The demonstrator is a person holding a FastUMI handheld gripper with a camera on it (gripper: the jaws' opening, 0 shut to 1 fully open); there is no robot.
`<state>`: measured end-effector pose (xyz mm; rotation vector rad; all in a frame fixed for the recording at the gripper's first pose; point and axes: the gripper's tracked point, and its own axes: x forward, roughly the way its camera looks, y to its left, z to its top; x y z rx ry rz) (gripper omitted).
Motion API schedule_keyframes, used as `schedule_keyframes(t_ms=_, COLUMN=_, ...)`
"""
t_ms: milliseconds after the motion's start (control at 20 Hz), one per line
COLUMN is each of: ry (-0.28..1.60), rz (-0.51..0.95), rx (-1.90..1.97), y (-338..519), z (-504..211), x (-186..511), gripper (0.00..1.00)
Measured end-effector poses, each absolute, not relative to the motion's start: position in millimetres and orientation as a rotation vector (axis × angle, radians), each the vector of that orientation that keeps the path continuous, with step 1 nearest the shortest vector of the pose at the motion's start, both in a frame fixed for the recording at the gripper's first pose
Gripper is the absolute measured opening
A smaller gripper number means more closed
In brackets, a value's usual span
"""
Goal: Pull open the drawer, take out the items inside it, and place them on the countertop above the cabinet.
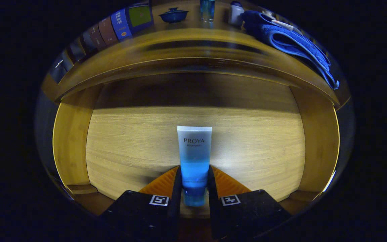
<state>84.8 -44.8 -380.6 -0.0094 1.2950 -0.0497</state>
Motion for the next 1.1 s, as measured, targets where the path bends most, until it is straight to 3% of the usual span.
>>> schedule_keyframes(t_ms=700, ry=1.008, rz=0.031, rx=-0.032, y=-20, z=-270, x=73, gripper=0.41)
schedule_keyframes(t_ms=1100, ry=0.91, rz=0.001, rx=0.044, y=-30, z=-213, x=136, gripper=0.41)
